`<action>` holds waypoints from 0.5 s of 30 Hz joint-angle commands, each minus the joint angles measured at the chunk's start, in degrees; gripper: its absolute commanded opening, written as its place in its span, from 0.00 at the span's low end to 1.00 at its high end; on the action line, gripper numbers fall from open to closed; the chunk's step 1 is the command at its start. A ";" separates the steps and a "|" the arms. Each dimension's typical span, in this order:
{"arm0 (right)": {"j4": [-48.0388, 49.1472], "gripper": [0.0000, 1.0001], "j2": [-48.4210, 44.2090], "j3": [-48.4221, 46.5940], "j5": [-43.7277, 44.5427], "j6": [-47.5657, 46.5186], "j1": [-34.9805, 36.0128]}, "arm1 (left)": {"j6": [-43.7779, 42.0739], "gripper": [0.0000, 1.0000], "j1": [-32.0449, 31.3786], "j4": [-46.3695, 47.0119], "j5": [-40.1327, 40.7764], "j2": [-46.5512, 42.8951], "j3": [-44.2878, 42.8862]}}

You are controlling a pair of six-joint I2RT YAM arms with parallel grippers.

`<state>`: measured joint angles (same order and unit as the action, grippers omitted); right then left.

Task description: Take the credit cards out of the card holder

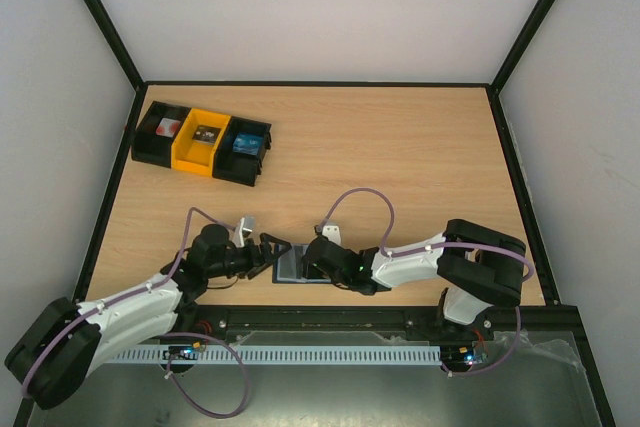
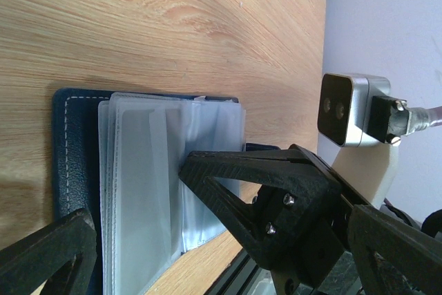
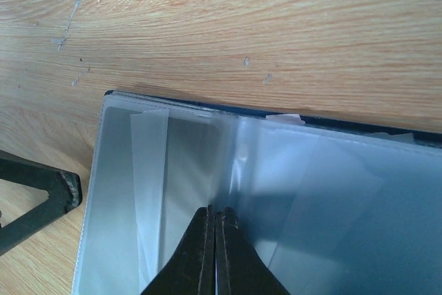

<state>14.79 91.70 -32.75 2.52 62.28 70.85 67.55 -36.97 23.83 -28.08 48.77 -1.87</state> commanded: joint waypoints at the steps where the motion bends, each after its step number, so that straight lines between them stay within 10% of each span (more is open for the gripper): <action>1: -2.00 0.02 1.72 2.26 1.04 0.97 0.17 | -0.72 1.00 -1.03 4.15 -0.04 2.14 -0.33; 15: -1.06 0.02 2.03 2.81 0.56 1.50 0.17 | -0.40 1.00 -2.52 4.51 0.42 2.21 -0.52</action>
<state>17.08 91.72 -31.59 2.48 63.24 70.85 67.53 -38.87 27.70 -28.01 52.36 -1.87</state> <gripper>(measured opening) 0.021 0.999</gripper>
